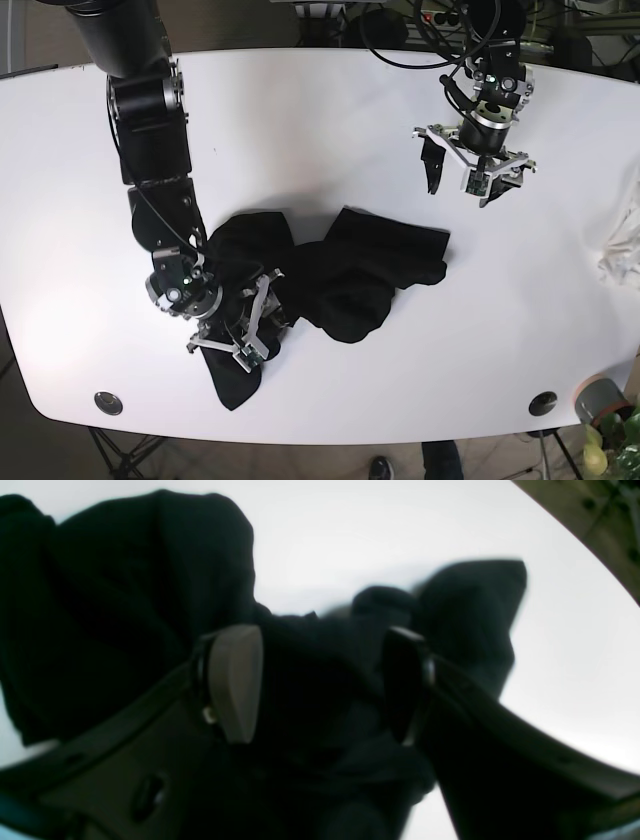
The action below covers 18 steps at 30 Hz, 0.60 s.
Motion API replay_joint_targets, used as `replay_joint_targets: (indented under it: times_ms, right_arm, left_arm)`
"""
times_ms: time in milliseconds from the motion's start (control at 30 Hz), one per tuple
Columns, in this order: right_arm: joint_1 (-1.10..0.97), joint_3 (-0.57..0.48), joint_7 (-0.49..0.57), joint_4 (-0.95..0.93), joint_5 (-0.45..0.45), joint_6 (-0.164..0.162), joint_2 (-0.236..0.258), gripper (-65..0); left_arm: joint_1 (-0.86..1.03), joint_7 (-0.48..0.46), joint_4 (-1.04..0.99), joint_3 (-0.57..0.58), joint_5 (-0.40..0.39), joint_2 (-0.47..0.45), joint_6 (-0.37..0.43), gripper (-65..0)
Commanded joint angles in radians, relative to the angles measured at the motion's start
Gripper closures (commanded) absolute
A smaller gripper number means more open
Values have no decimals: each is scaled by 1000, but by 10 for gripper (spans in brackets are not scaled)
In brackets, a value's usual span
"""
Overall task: Fold the T-shirt properly
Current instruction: 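Lower the right gripper and grasp the black garment's edge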
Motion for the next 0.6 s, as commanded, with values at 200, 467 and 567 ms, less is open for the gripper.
replay_joint_targets:
  times_ms: [200,467,567]
  right_arm:
    - [134,11,20,-188,14,84,4,-366]
    - [114,12,-6,-197,15,118,-1,-366]
    - [94,12,-6,-194,15,118,-1,-366]
  left_arm:
    - [-7,-25,-10,2,-8,-3,6,-440]
    - [-9,-26,-10,1,-8,-3,6,-440]
    - [-9,-28,-10,1,-8,-3,4,-440]
